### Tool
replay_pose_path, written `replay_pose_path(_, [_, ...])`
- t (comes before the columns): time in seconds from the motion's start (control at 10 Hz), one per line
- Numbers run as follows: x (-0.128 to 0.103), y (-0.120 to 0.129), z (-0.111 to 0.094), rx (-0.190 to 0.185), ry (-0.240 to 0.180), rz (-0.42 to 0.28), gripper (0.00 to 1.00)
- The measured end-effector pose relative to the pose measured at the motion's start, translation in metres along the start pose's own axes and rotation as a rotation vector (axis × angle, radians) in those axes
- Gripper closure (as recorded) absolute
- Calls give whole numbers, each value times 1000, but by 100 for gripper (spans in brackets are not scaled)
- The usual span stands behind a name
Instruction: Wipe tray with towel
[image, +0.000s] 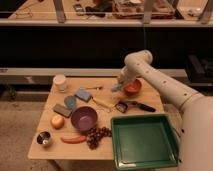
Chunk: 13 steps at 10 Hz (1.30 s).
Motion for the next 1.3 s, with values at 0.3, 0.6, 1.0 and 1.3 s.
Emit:
replay_pose_path(0.3, [-26,29,-68,-2,-59,42,100])
replay_pose_path(0.6, [-76,75,-108,-11,-95,88,100])
replay_pose_path(1.0, [-143,151,-134,-4,-175,196,100])
replay_pose_path(1.3, [-166,197,-142,17,-230,268,100])
